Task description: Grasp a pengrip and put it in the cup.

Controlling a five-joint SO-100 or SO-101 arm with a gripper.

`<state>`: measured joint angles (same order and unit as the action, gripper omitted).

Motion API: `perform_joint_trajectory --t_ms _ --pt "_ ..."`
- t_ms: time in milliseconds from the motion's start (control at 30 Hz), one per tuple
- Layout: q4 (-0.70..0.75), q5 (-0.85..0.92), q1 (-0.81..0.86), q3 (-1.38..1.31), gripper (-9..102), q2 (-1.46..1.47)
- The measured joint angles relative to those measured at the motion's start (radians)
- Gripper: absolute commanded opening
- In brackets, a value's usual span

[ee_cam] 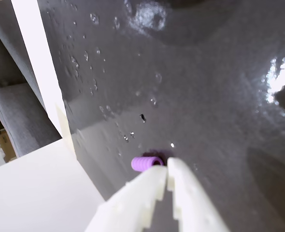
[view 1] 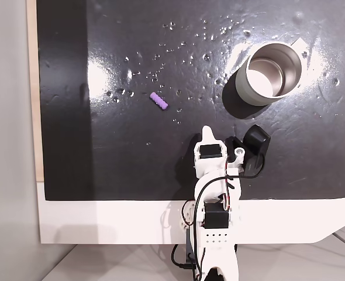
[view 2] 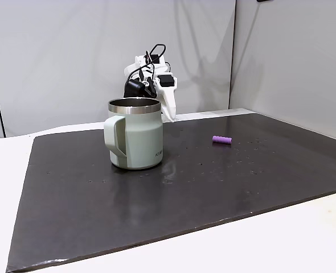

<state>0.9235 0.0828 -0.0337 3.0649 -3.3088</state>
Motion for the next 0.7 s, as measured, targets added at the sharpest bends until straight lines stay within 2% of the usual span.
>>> perform_joint_trajectory --t_ms 267,467,700 --pt "0.074 0.153 -0.058 -0.160 0 0.032" --pt "0.130 0.222 -0.121 -0.397 0 0.282" --pt "0.170 0.514 -0.130 -0.652 0 0.578"
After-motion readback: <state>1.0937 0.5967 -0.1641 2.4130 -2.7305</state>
